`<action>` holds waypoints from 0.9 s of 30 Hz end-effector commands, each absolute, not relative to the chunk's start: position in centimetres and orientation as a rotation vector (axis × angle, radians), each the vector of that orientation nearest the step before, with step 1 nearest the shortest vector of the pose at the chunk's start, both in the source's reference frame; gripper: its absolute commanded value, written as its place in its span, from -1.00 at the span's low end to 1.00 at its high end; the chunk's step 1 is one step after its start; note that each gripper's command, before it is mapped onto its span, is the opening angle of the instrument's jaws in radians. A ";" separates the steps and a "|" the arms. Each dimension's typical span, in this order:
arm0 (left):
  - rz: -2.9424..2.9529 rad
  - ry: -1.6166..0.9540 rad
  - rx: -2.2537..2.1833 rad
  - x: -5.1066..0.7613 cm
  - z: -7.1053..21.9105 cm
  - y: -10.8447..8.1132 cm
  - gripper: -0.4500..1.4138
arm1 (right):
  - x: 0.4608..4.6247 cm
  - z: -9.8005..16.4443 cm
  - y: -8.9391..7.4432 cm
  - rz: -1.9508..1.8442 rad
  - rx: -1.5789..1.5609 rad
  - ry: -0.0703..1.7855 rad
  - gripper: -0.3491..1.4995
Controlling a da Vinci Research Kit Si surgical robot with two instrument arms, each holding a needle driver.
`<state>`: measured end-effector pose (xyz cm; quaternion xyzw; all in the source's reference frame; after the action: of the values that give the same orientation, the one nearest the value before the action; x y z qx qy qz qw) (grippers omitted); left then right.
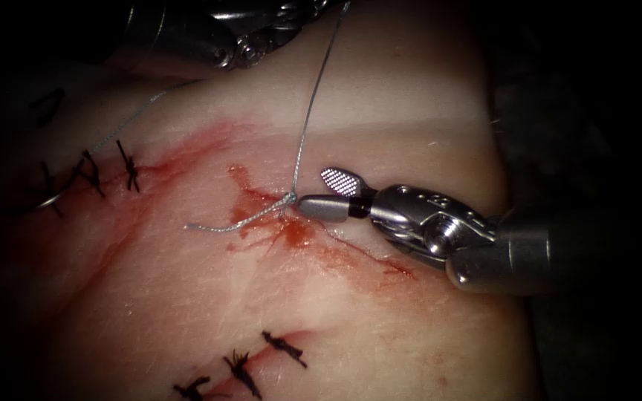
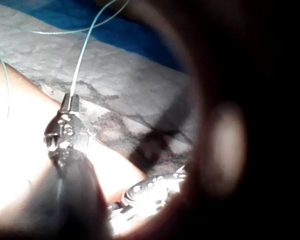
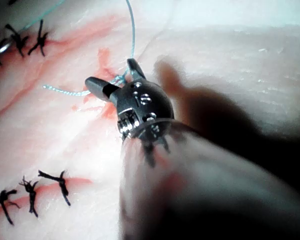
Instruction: Wound Closure
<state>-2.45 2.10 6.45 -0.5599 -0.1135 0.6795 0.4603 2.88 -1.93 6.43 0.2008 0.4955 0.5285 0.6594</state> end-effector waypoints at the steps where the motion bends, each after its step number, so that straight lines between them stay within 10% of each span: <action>1: 1.677 -0.274 -1.377 -2.50 6.5 2.1 -1.00 | 2.97 6.6 -1.9 1.207 0.457 1.123 0.67; 27: 1.632 -0.328 -1.403 -2.48 6.5 2.1 -1.00 | 3.36 6.9 -1.7 1.198 0.491 1.171 0.78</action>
<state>-2.43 2.13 6.43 -0.5704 -0.1339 0.6639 0.4647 3.28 -1.68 6.88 0.2150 0.5143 0.5254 0.6428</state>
